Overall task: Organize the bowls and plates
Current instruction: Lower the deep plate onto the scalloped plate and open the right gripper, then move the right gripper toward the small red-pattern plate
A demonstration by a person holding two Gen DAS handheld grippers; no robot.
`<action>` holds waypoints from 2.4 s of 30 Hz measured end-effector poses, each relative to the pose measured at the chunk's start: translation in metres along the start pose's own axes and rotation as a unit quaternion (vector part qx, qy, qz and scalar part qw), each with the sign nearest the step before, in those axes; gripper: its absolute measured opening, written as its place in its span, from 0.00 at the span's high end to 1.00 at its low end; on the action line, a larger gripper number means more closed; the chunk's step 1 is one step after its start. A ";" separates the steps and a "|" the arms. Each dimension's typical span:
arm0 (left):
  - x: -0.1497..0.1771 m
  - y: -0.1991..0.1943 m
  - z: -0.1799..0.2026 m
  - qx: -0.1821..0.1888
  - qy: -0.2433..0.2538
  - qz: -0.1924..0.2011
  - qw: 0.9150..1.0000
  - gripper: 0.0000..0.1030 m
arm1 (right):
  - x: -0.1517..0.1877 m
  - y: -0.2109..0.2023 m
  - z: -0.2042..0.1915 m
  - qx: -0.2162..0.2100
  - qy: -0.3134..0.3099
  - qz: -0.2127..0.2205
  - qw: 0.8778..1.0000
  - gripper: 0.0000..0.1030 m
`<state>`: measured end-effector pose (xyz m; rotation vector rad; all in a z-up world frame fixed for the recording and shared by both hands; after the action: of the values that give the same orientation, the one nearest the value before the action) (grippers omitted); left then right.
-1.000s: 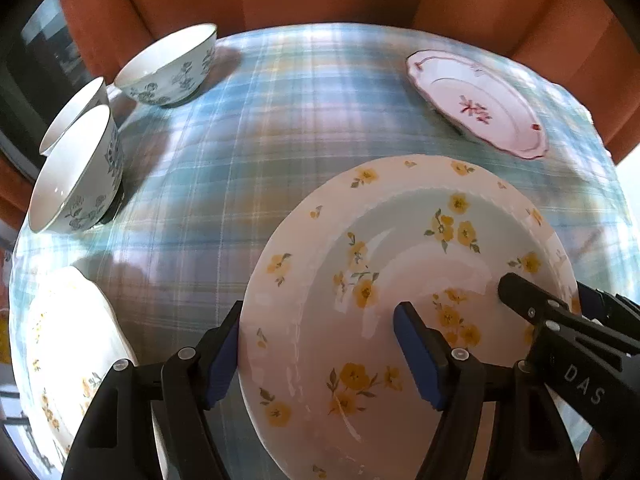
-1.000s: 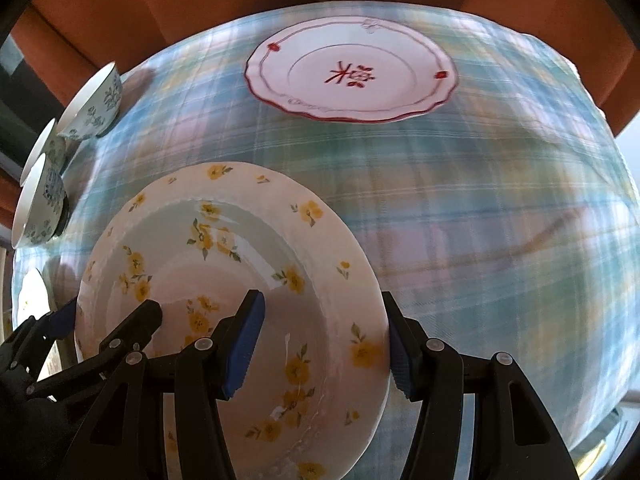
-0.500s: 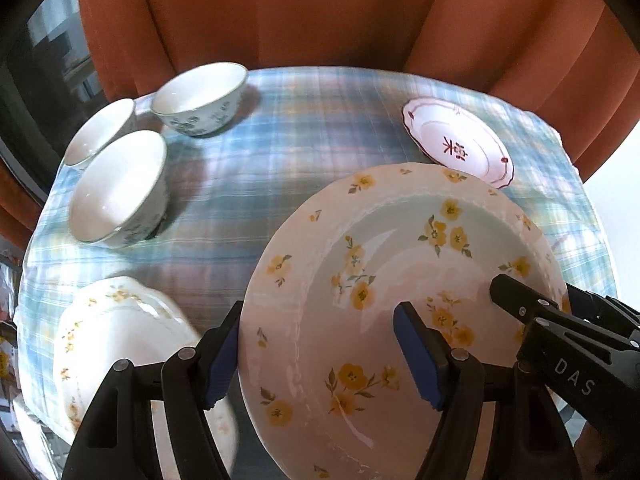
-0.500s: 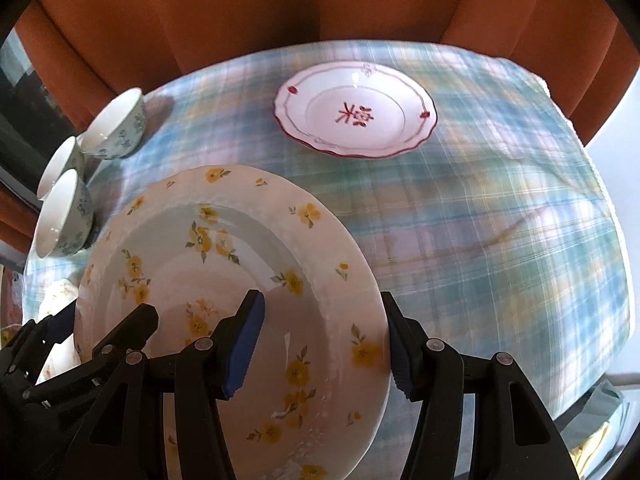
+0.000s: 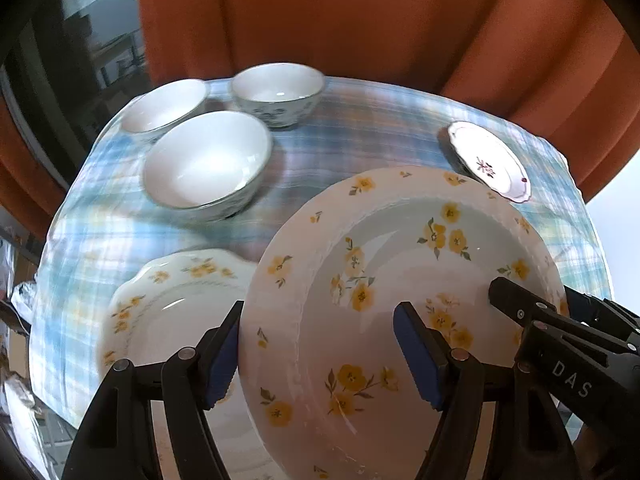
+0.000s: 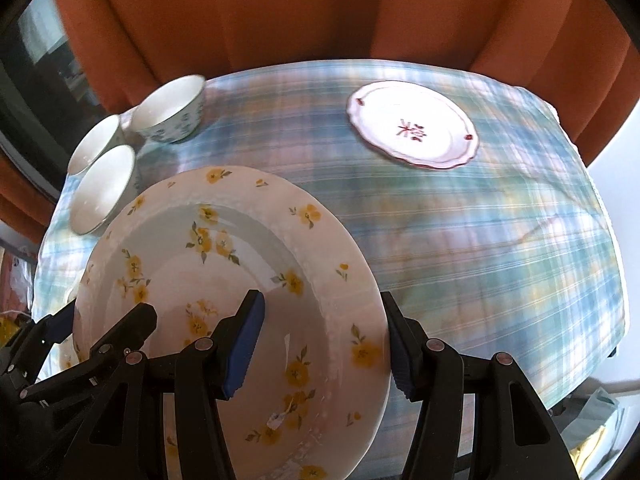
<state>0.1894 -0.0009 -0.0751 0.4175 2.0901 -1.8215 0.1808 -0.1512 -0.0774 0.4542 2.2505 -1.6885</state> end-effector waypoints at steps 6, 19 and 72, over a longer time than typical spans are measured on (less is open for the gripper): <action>0.010 0.008 -0.036 -0.003 -0.014 -0.011 1.000 0.29 | 0.008 0.012 -0.036 -0.003 -0.016 -0.010 1.000 0.41; 0.051 0.049 -0.099 -0.021 -0.024 -0.058 0.998 0.29 | 0.035 0.062 -0.098 -0.023 -0.027 -0.050 0.998 0.41; 0.048 0.042 -0.121 -0.025 0.010 -0.021 0.999 0.17 | 0.045 0.079 -0.124 -0.012 -0.034 -0.045 0.998 0.78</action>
<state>0.1575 0.1250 -0.1186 0.3837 2.1693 -1.7912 0.1679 -0.0078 -0.1307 0.2888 2.2702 -1.6912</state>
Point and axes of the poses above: each gripper's, at about its wrist camera, not at the fingertips, and y roughly the way its jaws point, z to its right, x to its underside, the point moved 6 cm from there along y, roughly the way its jaws point, and after that the axes turned 15 degrees about -x, right-handed, at the moved point
